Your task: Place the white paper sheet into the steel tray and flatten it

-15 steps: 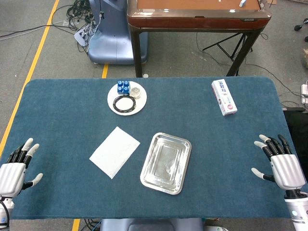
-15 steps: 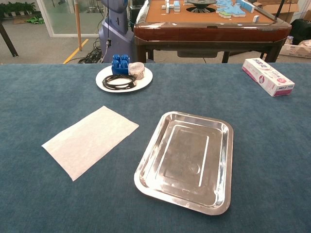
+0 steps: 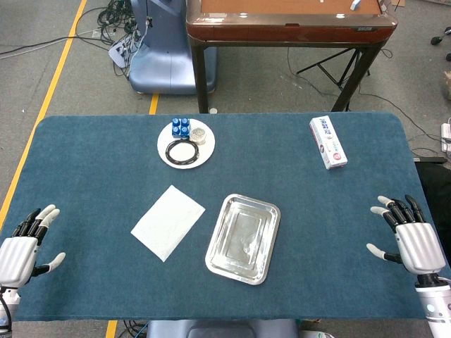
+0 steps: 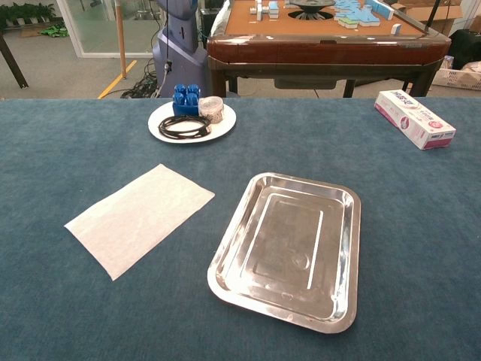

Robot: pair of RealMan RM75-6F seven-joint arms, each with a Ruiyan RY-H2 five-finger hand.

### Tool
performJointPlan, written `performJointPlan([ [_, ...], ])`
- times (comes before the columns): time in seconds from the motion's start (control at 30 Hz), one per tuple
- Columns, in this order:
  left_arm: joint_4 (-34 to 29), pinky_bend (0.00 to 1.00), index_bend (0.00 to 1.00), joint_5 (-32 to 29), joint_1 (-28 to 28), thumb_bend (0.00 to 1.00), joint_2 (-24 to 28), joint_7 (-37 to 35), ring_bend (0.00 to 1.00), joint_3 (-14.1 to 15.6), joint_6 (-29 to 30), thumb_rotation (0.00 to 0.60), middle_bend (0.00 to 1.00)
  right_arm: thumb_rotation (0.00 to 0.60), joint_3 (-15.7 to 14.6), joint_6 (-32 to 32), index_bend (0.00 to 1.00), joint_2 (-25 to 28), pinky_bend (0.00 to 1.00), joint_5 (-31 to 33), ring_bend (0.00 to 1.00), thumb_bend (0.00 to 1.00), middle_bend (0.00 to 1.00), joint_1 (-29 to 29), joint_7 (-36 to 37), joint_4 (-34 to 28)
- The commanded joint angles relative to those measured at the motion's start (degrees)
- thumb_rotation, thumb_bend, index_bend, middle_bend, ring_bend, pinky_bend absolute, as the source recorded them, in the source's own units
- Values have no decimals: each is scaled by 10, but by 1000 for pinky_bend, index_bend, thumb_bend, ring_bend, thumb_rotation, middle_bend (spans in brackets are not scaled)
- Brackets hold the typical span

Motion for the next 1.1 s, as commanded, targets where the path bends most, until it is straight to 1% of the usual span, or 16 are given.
performJointPlan([
  [0.03,-11,148,83,13,-5,204,10,-11,0,-3,7,600,101,600,0,0,291,2,5,-3,140,0,201,1,3,-1],
  [0.17,-25,145,53,48,-18,202,22,-38,0,0,9,600,95,600,-1,5,301,4,5,-9,140,0,210,1,7,-4],
  [0.23,-27,143,60,72,-28,188,26,-43,0,4,7,600,63,600,-1,8,309,6,5,-11,140,0,213,1,7,-5],
  [0.3,-25,140,109,90,-38,165,24,-41,0,6,3,600,21,600,-1,11,315,7,5,-12,140,0,215,0,8,-7],
  [0.37,-20,135,210,110,-49,143,18,-37,0,9,-1,600,0,600,0,15,323,8,5,-14,140,0,219,-1,9,-9],
  [0.47,-19,123,300,132,-67,128,15,-27,0,18,-22,600,0,600,0,17,327,10,5,-14,140,0,221,-2,10,-11],
  [0.53,-22,113,324,141,-79,125,12,-19,0,23,-42,600,0,600,1,17,332,10,5,-13,140,0,221,-2,10,-11],
  [0.63,-29,101,338,145,-96,125,6,-6,0,28,-70,600,0,600,1,16,338,12,5,-12,140,0,222,-2,13,-12],
  [0.83,-26,15,311,144,-115,125,-30,37,0,24,-93,600,0,600,4,28,341,17,5,-14,140,0,225,-5,21,-14],
  [1.1,-7,8,311,128,-140,124,-71,69,0,24,-133,600,0,600,5,32,340,23,5,-13,140,0,228,-7,30,-16],
])
